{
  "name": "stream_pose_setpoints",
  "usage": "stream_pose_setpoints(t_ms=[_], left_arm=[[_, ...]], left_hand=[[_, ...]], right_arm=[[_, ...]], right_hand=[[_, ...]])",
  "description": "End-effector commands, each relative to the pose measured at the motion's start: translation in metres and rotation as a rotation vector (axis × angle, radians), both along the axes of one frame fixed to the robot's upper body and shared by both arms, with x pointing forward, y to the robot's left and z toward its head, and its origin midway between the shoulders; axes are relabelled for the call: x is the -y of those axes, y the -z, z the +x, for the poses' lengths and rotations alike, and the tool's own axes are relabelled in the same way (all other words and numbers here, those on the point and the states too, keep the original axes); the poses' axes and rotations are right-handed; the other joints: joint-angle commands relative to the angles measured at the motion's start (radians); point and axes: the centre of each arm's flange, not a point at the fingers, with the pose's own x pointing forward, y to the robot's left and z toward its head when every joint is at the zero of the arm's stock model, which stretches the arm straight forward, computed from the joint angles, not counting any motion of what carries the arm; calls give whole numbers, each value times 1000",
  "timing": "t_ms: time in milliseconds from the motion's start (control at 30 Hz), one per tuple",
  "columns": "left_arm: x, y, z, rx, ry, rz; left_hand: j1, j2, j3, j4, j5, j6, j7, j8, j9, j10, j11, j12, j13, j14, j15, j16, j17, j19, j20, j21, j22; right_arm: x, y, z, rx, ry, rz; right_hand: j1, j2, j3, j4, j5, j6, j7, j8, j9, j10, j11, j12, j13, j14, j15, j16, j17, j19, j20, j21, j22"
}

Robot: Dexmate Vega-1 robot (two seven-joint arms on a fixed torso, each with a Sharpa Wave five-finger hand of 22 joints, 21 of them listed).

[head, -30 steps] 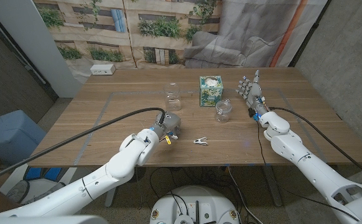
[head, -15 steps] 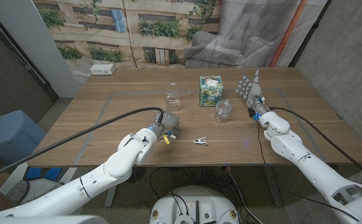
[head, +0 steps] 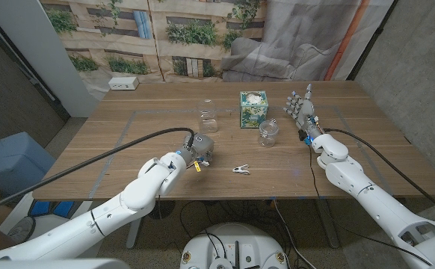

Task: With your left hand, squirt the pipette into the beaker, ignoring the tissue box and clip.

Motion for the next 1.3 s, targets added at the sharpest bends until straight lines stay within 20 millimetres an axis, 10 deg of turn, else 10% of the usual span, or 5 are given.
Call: stream_pose_setpoints(t_ms=[33,1300], left_arm=[[-2,-16,-9,34,20,-12],[-24,-54,-41,70,70,-192]], left_hand=[[11,3,-6,2,-2,1,-7,-1,0,6,1,1,3,11,-134,3,5,1,-4,-4,5],[12,11,-16,6,0,-11,4,-13,3,-4,2,-12,4,28,-132,-3,3,-8,-9,-11,5]], right_arm=[[0,0,0,0,0,0],[0,0,0,0,0,0]], right_hand=[[0,58,-8,-1,5,2,-8,7,2,3,-3,5,3,-5,-84,6,5,4,-1,6,5],[0,58,-8,-1,5,2,-9,7,2,-6,-7,2,3,-6,-85,6,5,4,-2,6,5]])
